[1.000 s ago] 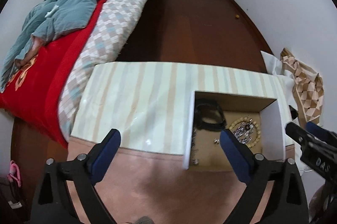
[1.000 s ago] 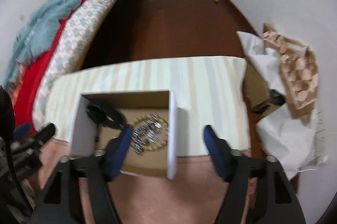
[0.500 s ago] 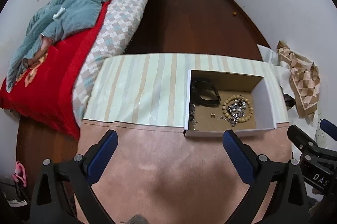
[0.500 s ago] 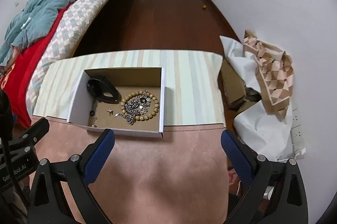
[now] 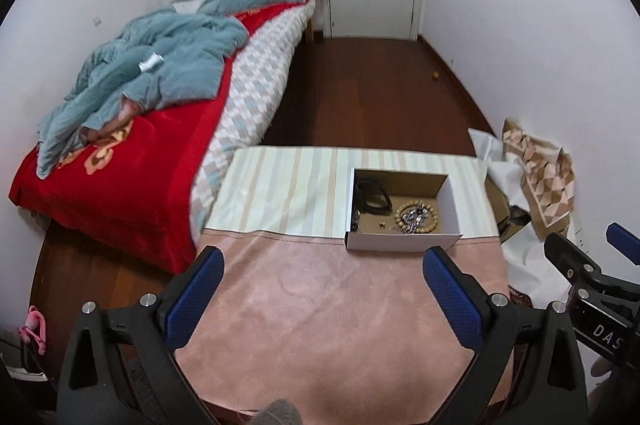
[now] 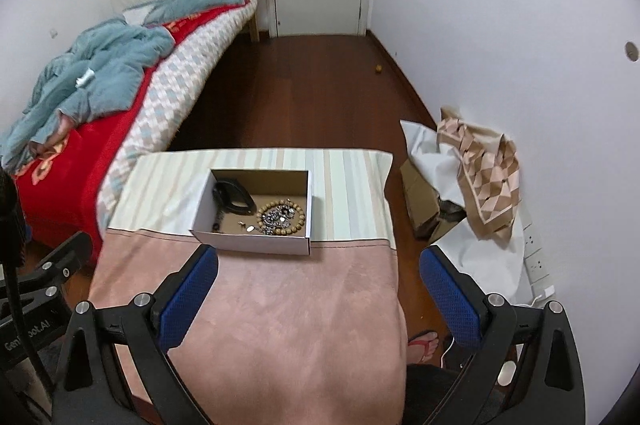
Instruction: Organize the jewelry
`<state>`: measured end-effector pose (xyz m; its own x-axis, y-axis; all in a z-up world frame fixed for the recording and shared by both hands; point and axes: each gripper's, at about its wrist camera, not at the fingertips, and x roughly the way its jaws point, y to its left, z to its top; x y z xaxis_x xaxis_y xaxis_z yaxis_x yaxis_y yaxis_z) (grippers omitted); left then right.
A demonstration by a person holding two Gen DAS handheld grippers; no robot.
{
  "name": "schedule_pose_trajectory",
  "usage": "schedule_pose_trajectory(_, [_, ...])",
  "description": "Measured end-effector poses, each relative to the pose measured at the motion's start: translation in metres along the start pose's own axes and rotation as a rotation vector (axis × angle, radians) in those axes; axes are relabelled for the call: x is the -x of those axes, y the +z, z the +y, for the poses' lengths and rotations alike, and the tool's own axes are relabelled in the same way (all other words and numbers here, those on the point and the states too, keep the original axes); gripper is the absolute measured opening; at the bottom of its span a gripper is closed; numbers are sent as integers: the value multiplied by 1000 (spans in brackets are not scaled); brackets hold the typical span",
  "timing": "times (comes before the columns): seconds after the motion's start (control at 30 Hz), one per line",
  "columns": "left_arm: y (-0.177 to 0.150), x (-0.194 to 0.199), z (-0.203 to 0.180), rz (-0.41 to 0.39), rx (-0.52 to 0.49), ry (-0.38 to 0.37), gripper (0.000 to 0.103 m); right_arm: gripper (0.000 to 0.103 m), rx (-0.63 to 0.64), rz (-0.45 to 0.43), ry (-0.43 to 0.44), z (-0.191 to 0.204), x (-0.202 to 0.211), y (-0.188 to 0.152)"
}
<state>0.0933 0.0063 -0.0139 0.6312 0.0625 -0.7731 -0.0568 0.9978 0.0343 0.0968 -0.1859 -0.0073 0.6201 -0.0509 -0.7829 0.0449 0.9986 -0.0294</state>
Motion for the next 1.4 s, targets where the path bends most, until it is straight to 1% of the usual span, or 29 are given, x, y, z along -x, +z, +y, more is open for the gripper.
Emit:
schedule_pose_trajectory(0.17, [-4,40,9,-46,15,-14,102,102,-4,-68,2,-4,55,-6])
schedule_pose_trajectory(0.33, [-8,67,13,-75,17,-24,102,102,1,-120,-5,-4,97,-14])
schedule_pose_trajectory(0.47, [-12,87,14,-99,20,-35,102,102,5,-148,4,-2,121,-19])
schedule_pose_trajectory(0.67, [-15,99,13,-108,23,-53,102,102,3,-170,5,-3,141,-20])
schedule_pose_trajectory(0.87, [-15,97,8,-107,12,-52,102,103,4,-155,11,-3,139,-20])
schedule_pose_trajectory(1.0, [-12,83,6,-89,22,-48,102,103,5,-139,-3,-4,128,-14])
schedule_pose_trajectory(1.1, [-8,72,4,-75,21,-52,103,103,5,-116,-12,-5,112,-9])
schedule_pose_trajectory(1.4, [13,28,0,-18,19,3,103,103,4,-50,-33,-3,63,11])
